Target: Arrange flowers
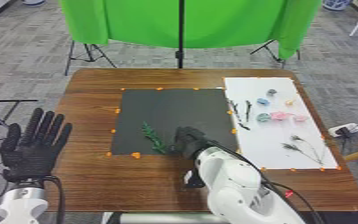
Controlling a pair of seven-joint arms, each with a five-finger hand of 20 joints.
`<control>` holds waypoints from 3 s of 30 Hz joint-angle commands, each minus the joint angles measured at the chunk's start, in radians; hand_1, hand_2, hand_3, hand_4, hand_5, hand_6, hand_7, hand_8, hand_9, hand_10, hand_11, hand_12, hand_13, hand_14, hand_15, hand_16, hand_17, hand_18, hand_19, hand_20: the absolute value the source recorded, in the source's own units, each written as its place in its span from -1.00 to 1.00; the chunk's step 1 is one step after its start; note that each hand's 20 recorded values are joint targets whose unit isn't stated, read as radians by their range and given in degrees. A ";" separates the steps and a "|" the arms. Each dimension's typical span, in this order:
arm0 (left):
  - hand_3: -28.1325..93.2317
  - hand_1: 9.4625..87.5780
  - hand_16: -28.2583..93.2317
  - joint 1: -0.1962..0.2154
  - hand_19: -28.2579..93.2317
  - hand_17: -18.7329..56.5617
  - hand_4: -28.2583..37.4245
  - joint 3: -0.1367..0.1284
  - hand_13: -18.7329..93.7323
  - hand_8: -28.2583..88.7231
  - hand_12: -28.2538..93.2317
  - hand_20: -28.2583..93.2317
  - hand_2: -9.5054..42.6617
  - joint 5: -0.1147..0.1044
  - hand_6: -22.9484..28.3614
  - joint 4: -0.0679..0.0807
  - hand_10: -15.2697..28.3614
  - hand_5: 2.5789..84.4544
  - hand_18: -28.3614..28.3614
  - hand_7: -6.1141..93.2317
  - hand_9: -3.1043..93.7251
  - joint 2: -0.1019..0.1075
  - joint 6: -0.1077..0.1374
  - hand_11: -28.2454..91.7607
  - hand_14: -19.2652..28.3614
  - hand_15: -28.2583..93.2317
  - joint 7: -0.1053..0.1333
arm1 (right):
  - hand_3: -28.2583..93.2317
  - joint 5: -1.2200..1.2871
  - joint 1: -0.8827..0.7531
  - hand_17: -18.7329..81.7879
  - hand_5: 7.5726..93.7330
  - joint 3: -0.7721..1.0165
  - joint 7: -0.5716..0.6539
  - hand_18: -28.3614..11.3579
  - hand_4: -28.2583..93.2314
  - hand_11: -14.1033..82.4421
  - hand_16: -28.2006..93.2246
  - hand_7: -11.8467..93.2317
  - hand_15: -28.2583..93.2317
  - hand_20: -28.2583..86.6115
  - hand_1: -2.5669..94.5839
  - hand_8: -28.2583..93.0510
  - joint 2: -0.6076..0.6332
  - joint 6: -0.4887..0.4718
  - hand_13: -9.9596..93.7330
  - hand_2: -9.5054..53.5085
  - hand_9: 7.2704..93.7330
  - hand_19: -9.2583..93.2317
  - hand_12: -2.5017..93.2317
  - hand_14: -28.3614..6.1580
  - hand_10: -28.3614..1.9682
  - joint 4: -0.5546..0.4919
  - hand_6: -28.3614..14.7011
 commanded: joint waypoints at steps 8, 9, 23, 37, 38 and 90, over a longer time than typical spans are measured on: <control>0.71 -0.49 -0.65 -0.041 -0.03 -0.66 -1.00 0.028 -0.19 -0.66 -0.41 -0.37 -0.08 -0.003 0.22 0.023 0.33 0.04 0.42 -0.71 -0.14 0.019 0.003 -0.27 0.36 -0.14 -0.032 | 0.81 0.021 0.053 -0.10 0.43 -0.105 -0.016 -1.00 -0.89 -0.03 -0.24 -0.51 0.64 -0.13 -0.28 -0.72 -0.131 -0.055 0.25 -0.71 0.34 0.93 -0.52 -0.64 -0.68 0.053 -0.10; 0.71 -0.49 -0.65 -0.043 -0.03 -0.66 -1.00 0.030 -0.19 -0.66 -0.41 -0.37 -0.07 -0.004 0.22 0.024 0.33 0.04 0.42 -0.71 -0.14 0.022 0.001 -0.27 0.36 -0.14 -0.035 | 0.81 0.019 0.056 -0.10 0.42 -0.111 -0.014 -1.00 -0.89 -0.04 -0.24 -0.51 0.64 -0.13 -0.28 -0.72 -0.137 -0.051 0.24 -0.72 0.34 0.93 -0.52 -0.64 -0.68 0.058 -0.10; 0.71 -0.49 -0.65 -0.035 -0.03 -0.66 -1.00 0.030 -0.19 -0.66 -0.41 -0.37 -0.07 -0.005 0.23 0.029 0.33 0.04 0.42 -0.71 -0.14 0.009 -0.016 -0.27 0.36 -0.14 -0.023 | 0.82 0.068 0.062 -0.11 0.31 -0.101 -0.007 -1.00 -0.90 -0.10 -0.24 -0.55 0.64 -0.14 -0.27 -0.72 -0.135 -0.034 0.24 -0.75 0.31 0.92 -0.55 -0.61 -0.66 0.027 -0.12; 0.71 -0.49 -0.65 0.008 -0.03 -0.66 -1.00 0.001 -0.19 -0.66 -0.41 -0.37 -0.07 -0.002 0.22 0.009 0.33 0.03 0.42 -0.71 -0.15 -0.028 -0.021 -0.27 0.36 -0.14 0.003 | 0.80 -0.029 -0.025 -0.08 0.55 0.232 0.033 -1.00 -0.89 -0.13 -0.21 -0.51 0.61 -0.09 -0.25 -0.72 0.086 0.396 0.32 -0.97 0.47 0.92 -0.53 -0.50 -0.51 -0.094 0.06; 0.71 -0.49 -0.65 0.004 -0.03 -0.66 -1.00 -0.001 -0.19 -0.66 -0.41 -0.37 -0.07 0.003 0.22 0.010 0.33 0.03 0.42 -0.71 -0.15 -0.028 -0.025 -0.27 0.36 -0.14 0.006 | 0.80 -0.056 -0.043 -0.09 0.51 0.262 0.054 -1.00 -0.89 -0.11 -0.21 -0.50 0.62 -0.09 -0.26 -0.73 0.117 0.412 0.30 -0.99 0.43 0.92 -0.53 -0.51 -0.52 -0.094 0.03; 0.78 -0.47 -0.65 0.024 -0.03 -0.66 -0.98 -0.026 -0.18 -0.66 -0.41 -0.37 -0.02 0.025 0.24 -0.001 0.34 0.05 0.43 -0.71 -0.13 -0.052 -0.019 -0.27 0.37 -0.13 0.024 | 0.81 -0.090 -0.403 0.07 0.58 0.677 0.167 -0.87 -0.91 -0.20 -0.01 0.05 0.53 0.11 0.10 -0.40 0.270 0.448 0.50 -1.00 0.74 1.00 -0.01 -0.14 0.00 -0.149 0.18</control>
